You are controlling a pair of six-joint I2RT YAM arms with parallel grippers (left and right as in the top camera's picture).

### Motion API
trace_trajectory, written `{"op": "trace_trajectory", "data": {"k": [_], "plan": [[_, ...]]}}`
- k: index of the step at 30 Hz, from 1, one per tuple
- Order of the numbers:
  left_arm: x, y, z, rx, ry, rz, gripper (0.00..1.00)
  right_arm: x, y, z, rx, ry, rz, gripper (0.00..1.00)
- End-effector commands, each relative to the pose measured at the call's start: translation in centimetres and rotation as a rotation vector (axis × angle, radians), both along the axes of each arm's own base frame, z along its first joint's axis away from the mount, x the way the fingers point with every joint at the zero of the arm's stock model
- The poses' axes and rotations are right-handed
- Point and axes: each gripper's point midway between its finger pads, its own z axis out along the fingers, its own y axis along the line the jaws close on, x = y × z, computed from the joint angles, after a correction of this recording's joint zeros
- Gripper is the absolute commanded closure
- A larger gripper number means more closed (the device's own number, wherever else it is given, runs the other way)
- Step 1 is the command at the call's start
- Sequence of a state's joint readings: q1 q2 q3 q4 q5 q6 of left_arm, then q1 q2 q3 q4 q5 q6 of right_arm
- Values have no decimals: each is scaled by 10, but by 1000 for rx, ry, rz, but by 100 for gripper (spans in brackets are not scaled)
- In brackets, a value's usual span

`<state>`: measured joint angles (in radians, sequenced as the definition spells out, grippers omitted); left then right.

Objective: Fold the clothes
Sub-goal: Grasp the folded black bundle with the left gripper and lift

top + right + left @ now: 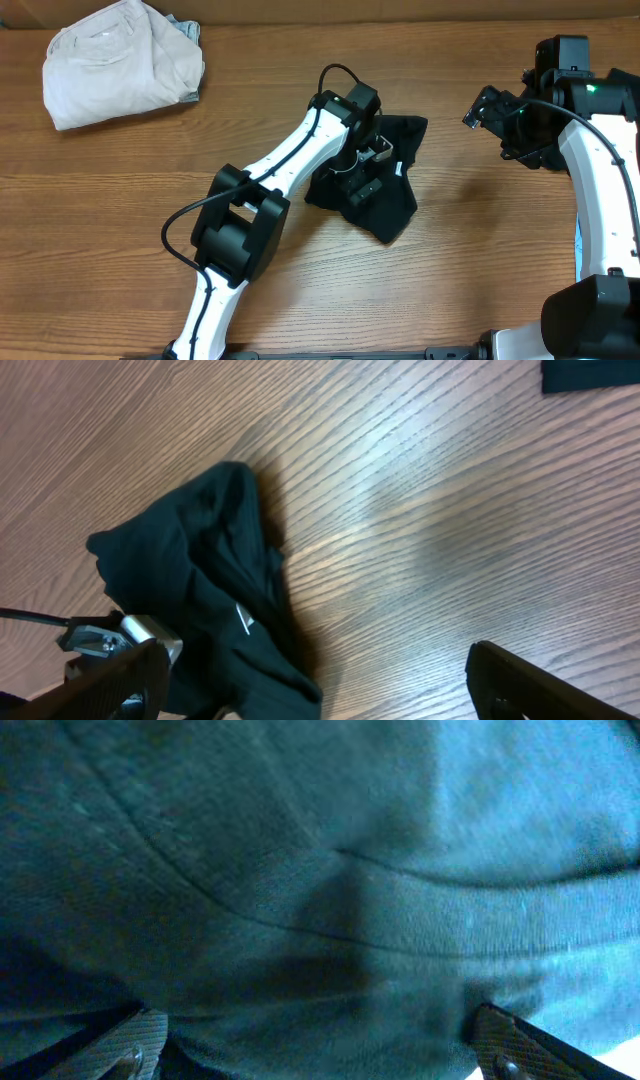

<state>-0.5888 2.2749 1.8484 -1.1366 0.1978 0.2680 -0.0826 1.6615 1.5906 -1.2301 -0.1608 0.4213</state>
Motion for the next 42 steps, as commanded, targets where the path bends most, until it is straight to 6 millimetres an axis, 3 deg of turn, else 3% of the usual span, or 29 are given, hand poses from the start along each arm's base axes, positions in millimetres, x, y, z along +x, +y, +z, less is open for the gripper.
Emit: {"op": "trace_trajectory", "data": {"k": [1,7,10,14,18,20,23,29,35,42], "plan": [[25,74,-20,229,-47,171,0,3,2,2,5,-13,11,2],[61,153,-16,366,-111,332,0,4,2,2,1,-19,10,2],[74,170,-4,363,-128,378,0,7,1,3,0,-30,10,2],[96,145,36,228,-168,365,0,9,1,4,0,-40,11,2],[114,98,81,67,-242,351,0,9,1,4,0,-39,11,2],[114,86,85,38,-247,388,0,9,1,4,0,-39,11,2],[110,75,76,32,-219,482,0,9,1,4,-1,-40,11,2],[102,66,34,82,-207,635,0,10,1,4,-9,-47,32,2],[101,93,12,223,-285,802,0,10,1,4,-11,-47,39,2],[106,112,-11,261,-334,829,0,9,1,2,-11,-42,38,2]]}}
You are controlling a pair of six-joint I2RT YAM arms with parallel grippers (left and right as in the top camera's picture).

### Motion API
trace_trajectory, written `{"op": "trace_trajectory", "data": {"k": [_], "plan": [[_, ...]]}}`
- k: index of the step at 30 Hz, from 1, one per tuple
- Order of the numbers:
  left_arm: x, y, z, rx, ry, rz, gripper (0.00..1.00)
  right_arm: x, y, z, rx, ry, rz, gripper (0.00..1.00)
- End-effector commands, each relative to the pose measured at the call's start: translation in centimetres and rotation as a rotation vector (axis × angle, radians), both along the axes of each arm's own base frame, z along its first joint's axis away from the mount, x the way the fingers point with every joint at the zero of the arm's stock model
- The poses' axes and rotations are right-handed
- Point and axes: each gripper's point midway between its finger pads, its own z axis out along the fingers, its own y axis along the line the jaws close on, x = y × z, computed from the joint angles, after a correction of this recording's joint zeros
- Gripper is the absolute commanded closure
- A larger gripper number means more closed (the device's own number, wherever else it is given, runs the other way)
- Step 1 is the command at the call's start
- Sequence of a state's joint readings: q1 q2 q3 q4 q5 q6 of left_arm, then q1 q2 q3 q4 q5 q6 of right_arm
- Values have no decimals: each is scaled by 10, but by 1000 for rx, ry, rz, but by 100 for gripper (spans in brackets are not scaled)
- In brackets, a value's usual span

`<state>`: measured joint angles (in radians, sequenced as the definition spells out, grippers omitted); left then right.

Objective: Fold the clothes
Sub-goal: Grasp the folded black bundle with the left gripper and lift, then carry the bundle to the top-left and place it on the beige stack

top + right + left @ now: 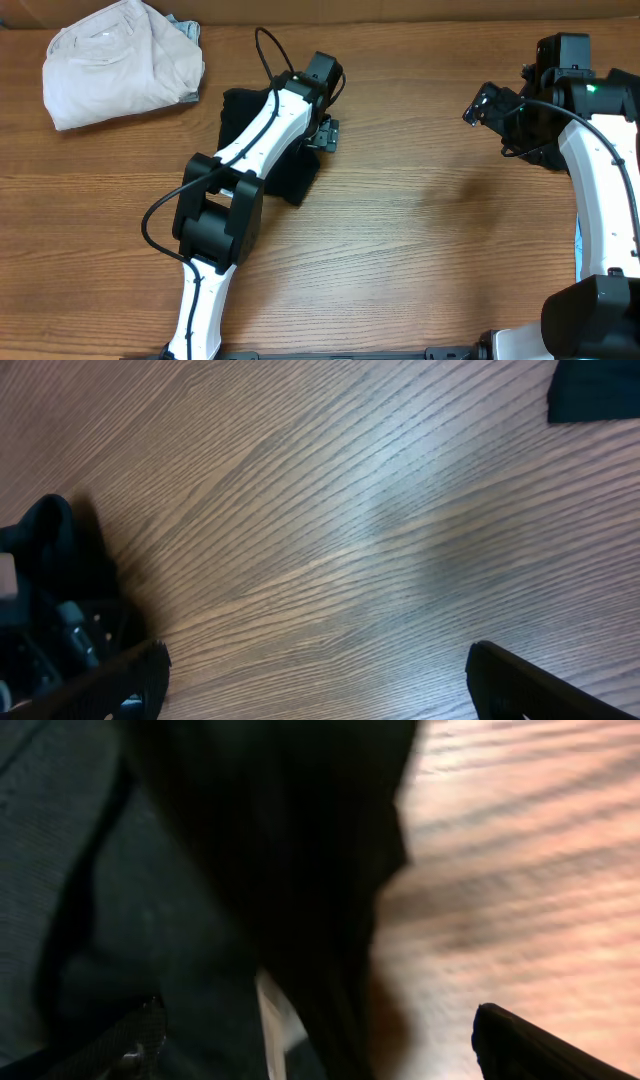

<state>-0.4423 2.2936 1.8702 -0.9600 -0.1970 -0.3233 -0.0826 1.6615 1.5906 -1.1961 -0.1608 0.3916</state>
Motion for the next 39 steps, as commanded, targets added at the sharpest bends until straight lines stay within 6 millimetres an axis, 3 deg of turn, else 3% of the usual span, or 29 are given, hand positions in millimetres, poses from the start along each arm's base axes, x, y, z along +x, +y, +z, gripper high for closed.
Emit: {"op": "trace_trajectory", "data": {"k": [1,3,4,5,6,9,11,12,15,19,27,29,33,39], "plan": [[-1,18,-15,57,-6,64,1,1,2,0,2,-3,11,2],[-1,21,-18,59,-8,69,7,1,2,0,2,-3,11,2],[-1,22,-18,59,-7,69,14,1,2,0,2,-4,11,2],[-1,22,-18,61,-7,67,26,1,2,0,2,-4,11,2],[-1,23,-18,63,-7,67,45,1,2,0,1,-6,11,2],[-1,24,-18,69,-9,68,69,3,2,0,1,-11,11,2],[0,24,-17,74,-9,56,92,3,2,0,1,-12,11,2],[0,24,-17,78,-8,38,96,3,1,0,0,-11,10,2],[-1,25,-9,100,11,-28,96,3,0,0,-5,-11,8,2],[1,34,29,109,27,-29,96,4,0,1,-5,-18,8,2],[17,62,157,97,-69,-58,96,5,0,1,-6,-22,8,2],[20,71,179,90,-116,-37,96,5,0,1,-6,-22,8,1],[23,99,219,132,-201,23,96,4,0,1,-6,-17,9,2],[22,158,254,221,-277,155,96,3,0,0,-5,-14,8,2]]}}
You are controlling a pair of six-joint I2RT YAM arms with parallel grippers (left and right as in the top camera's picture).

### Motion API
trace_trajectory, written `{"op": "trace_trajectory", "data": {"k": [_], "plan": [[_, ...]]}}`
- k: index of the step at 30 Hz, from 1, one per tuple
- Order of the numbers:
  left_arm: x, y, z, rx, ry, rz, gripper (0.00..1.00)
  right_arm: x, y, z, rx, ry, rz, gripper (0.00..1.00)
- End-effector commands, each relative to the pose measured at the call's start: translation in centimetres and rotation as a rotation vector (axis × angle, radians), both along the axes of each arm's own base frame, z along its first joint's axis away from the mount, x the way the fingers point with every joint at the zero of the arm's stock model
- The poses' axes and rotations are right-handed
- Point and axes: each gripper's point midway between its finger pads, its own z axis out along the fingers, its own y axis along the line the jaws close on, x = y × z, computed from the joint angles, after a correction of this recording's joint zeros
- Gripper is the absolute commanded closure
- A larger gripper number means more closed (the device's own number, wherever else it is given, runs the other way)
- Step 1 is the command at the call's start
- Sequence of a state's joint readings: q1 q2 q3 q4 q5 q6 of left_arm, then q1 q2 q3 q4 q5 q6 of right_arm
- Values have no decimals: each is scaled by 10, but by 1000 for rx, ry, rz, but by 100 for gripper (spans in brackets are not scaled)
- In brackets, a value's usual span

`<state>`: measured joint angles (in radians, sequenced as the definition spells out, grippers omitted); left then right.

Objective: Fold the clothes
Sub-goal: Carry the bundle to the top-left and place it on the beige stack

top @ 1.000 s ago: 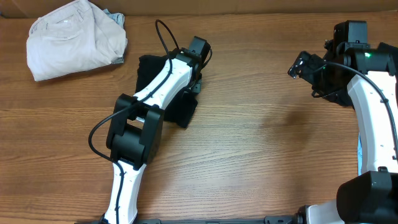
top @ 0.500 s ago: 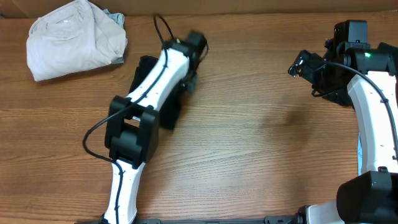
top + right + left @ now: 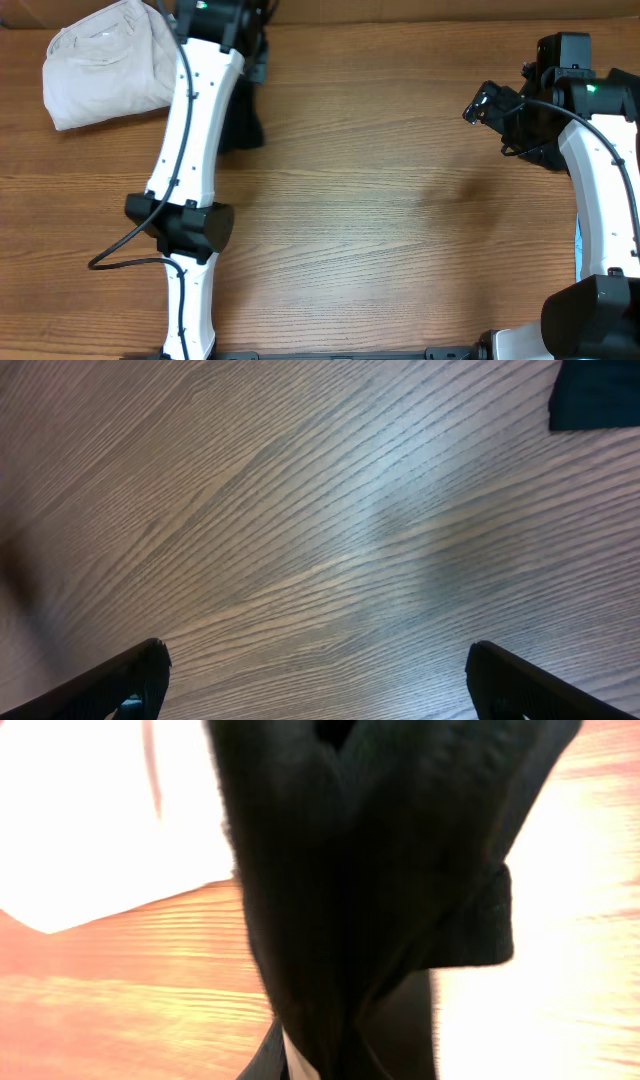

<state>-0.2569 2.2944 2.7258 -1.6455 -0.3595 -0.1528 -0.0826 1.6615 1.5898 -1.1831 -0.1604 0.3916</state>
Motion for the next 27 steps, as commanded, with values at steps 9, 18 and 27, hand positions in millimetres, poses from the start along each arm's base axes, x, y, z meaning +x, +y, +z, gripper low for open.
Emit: {"op": "trace_trajectory", "data": {"k": [9,18,27], "plan": [[2,146,74,59,-246,307,96,-1,1,-1,-4,6,8,2],[15,229,96,29,-401,418,96,-3,1,-2,-1,13,4,2],[51,273,109,189,-486,289,96,-8,1,-4,0,37,5,2]]}}
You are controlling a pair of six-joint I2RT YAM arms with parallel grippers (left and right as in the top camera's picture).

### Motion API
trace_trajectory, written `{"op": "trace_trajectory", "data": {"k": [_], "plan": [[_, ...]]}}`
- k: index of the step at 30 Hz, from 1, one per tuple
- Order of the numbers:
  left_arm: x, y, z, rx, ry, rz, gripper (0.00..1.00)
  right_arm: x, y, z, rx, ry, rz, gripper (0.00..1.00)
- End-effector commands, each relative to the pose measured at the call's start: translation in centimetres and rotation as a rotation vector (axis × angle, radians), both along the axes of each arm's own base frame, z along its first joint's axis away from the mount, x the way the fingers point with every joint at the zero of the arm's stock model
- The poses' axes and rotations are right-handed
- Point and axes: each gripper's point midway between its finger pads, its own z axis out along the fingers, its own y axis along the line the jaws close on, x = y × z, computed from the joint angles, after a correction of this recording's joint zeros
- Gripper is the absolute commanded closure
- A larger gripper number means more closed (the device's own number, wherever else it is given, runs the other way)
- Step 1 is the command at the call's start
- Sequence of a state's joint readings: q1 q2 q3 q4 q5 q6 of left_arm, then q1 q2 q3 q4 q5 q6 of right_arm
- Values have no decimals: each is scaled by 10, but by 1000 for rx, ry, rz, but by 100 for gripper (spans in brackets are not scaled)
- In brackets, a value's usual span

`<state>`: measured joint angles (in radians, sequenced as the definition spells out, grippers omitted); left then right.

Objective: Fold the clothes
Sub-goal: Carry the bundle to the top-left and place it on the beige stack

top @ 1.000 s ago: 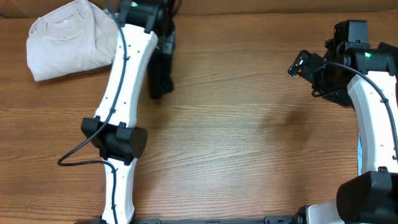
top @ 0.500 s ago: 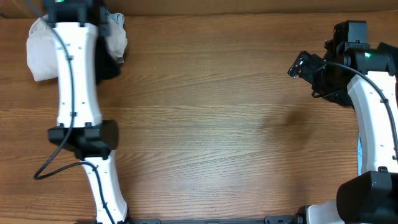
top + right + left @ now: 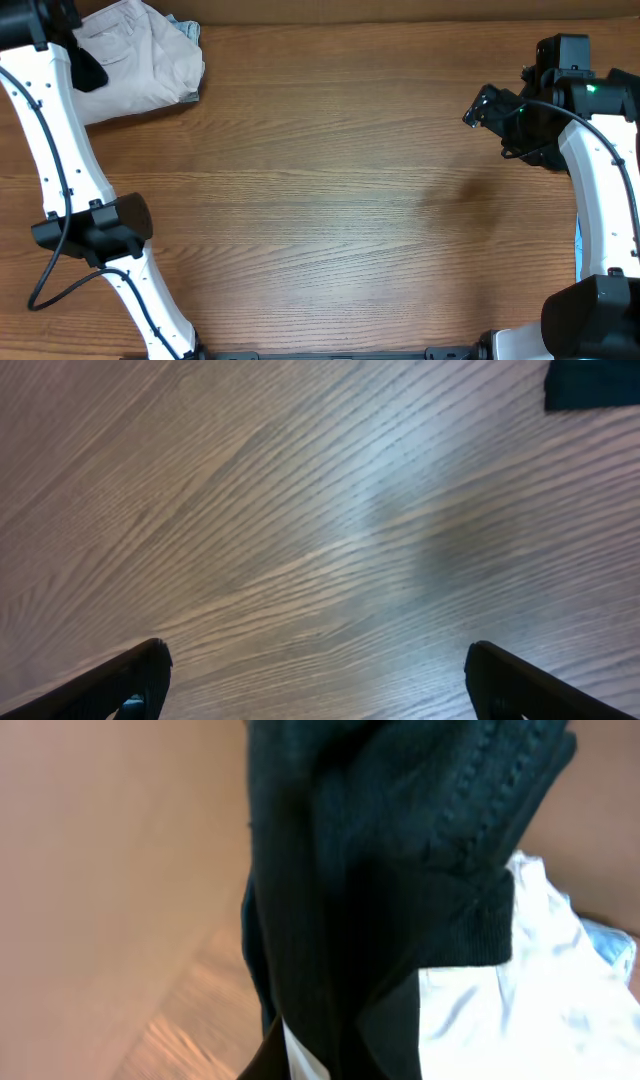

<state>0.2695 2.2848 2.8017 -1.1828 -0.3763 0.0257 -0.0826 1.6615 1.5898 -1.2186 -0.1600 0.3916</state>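
Note:
A black knit garment (image 3: 380,870) hangs bunched from my left gripper (image 3: 62,28), which is shut on it at the table's far left corner. In the overhead view only a dark tail of the black garment (image 3: 88,70) shows, over the left edge of the white clothes pile (image 3: 140,60). The left fingers are hidden behind the cloth in the left wrist view, where the white pile (image 3: 530,990) lies below. My right gripper (image 3: 318,685) stands open over bare wood at the right side, holding nothing.
The wooden table (image 3: 340,200) spans the view. A dark item (image 3: 595,385) shows at the top right corner of the right wrist view. The right arm (image 3: 600,180) stands along the right edge. A brown wall (image 3: 110,850) is behind the left gripper.
My left gripper has moved with the black garment from the right side of the white pile to the far left corner, over the pile's left edge. The right arm has not moved.
The black garment lay crumpled in the table's middle with my left gripper open and down on it. Then the garment was left of centre, in the gripper. Then it hung beside the white pile, and now at the far left corner. The right gripper stayed open.

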Motion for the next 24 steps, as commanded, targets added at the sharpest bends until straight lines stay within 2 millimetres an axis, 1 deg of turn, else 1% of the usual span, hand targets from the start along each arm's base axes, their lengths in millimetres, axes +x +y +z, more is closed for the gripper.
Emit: {"op": "trace_trajectory", "data": {"k": [1,4,7,9,11,12,14,15,21,24], "plan": [[6,3,10,98,28,-84,96,0,1,-1,-2,2,5,2],[20,9,-15,129,86,-107,96,0,1,-1,-3,-1,5,3],[31,17,-52,136,155,-95,96,0,1,-1,-3,1,5,2],[35,25,-76,144,199,-71,96,0,1,-1,-3,2,5,3],[35,33,-96,146,244,-45,96,0,1,-1,-3,2,5,3],[35,35,-100,136,248,-45,96,0,1,-1,-3,1,5,3],[34,40,-100,129,244,-44,96,1,1,0,-3,-3,5,3],[32,43,-95,133,236,-39,96,2,1,0,-3,-6,5,3],[19,57,-49,183,165,-21,96,3,1,0,-3,-10,5,3],[14,65,-34,196,133,-4,96,2,1,0,-3,-9,5,3]]}}
